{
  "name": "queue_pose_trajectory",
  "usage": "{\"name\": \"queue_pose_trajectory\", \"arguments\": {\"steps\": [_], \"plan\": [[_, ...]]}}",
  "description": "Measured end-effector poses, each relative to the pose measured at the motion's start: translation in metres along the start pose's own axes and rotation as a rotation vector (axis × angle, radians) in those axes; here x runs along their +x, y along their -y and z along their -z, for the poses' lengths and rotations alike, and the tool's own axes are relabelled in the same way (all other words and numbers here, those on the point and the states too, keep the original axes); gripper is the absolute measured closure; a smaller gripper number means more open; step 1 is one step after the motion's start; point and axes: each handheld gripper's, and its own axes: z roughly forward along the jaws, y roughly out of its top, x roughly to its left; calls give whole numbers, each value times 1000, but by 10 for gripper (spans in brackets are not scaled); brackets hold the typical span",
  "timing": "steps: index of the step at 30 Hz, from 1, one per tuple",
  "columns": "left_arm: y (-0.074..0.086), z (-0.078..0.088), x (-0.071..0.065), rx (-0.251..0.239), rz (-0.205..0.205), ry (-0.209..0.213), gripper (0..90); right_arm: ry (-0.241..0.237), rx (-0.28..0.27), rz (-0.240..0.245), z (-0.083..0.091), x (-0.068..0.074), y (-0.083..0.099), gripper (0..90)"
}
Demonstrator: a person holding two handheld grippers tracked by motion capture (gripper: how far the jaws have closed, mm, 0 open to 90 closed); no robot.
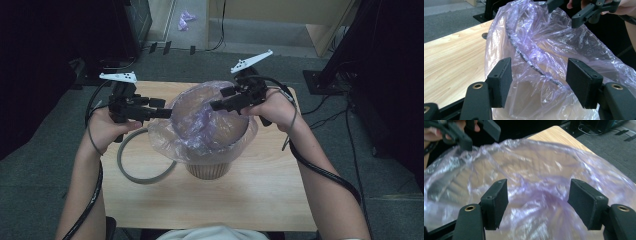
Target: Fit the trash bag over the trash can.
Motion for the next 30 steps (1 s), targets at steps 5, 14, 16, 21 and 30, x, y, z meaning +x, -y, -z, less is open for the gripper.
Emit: {"name": "queue_pose_trajectory", "arguments": {"steps": [5, 14, 16, 21, 30], "plan": [[2, 5, 5, -7, 11, -15, 383, 12, -6, 14, 13, -2, 13, 325], [12, 12, 0, 6, 16, 0, 403, 57, -16, 32, 33, -3, 33, 325], [14, 13, -1, 7, 13, 9, 395, 57, -28, 33, 39, -3, 39, 325], [20, 9, -3, 33, -13, 22, 390, 61, -40, 10, 48, -4, 52, 324], [34, -5, 2, 101, -29, 43, 392, 51, -55, 9, 57, -2, 75, 325]]}}
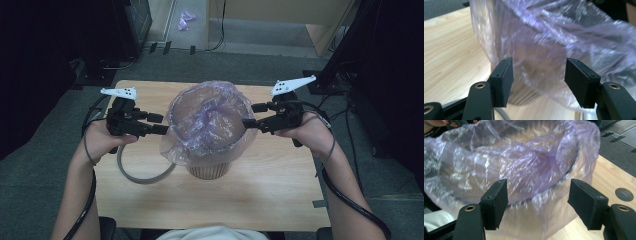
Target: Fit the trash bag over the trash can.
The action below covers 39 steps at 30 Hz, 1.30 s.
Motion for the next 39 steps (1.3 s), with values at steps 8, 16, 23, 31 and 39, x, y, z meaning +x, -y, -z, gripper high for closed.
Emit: {"name": "queue_pose_trajectory", "arguments": {"steps": [8, 16, 23, 31, 39], "plan": [[3, -9, 9, -20, 46, 13, 382, -13, -41, -10, 8, 6, 14, 331], [5, -13, 19, -51, 134, -6, 379, -50, -70, -53, 3, 3, 35, 314], [10, -20, 25, -40, 154, -17, 378, -42, -59, -64, -4, -1, 54, 324], [10, -10, 22, -68, 145, -12, 371, -43, -63, -78, -16, -4, 68, 325], [6, 12, 13, -96, 116, -21, 365, -25, -19, -65, -28, -3, 80, 322]]}}
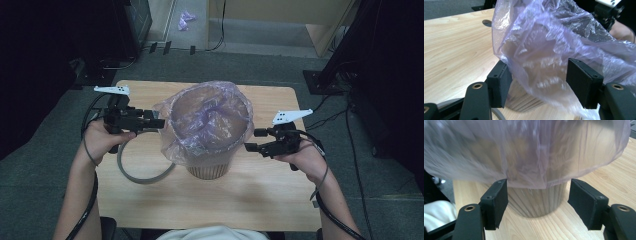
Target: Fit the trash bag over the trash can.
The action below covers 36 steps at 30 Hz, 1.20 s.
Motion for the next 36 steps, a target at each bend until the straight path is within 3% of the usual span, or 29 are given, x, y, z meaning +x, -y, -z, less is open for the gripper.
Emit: {"name": "queue_pose_trajectory", "arguments": {"steps": [9, 15, 20, 26, 31, 36], "plan": [[8, 10, 10, 18, 13, -46, 366, 32, 18, -19, -13, -12, 20, 315], [16, 14, 23, -19, 31, -57, 378, 46, 15, -36, -21, -21, 32, 316], [22, 14, 30, -22, 21, -82, 382, 73, 13, -44, -27, -30, 42, 316], [34, 11, 42, -3, 10, -137, 385, 108, 20, -61, -34, -42, 55, 315], [45, 9, 52, -9, 16, -173, 383, 104, 13, -105, -38, -51, 66, 311], [59, 2, 62, 26, 9, -215, 397, 161, 44, -78, -50, -56, 76, 301]]}}
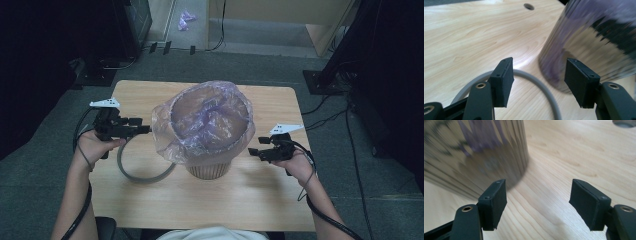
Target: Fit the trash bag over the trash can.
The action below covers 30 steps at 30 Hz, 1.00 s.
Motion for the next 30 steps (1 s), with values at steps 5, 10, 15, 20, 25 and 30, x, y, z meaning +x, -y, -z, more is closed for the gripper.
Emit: {"name": "queue_pose_trajectory", "arguments": {"steps": [5, 10, 15, 20, 25, 30], "plan": [[11, -7, 6, 3, -31, -39, 396, 10, 9, 4, -11, -7, 10, 293], [21, -16, 11, 3, -51, -35, 394, 35, 7, -3, -15, -15, 17, 286], [32, -26, 16, 34, -76, -63, 372, 48, 1, -39, -20, -21, 22, 285], [36, -34, 25, 84, 18, -73, 335, 73, 7, -37, -28, -27, 28, 285], [41, -37, 31, 99, 10, -123, 336, 90, 7, -21, -36, -32, 33, 286], [49, -38, 37, 117, 23, -134, 316, 127, 13, 35, -43, -29, 35, 253]]}}
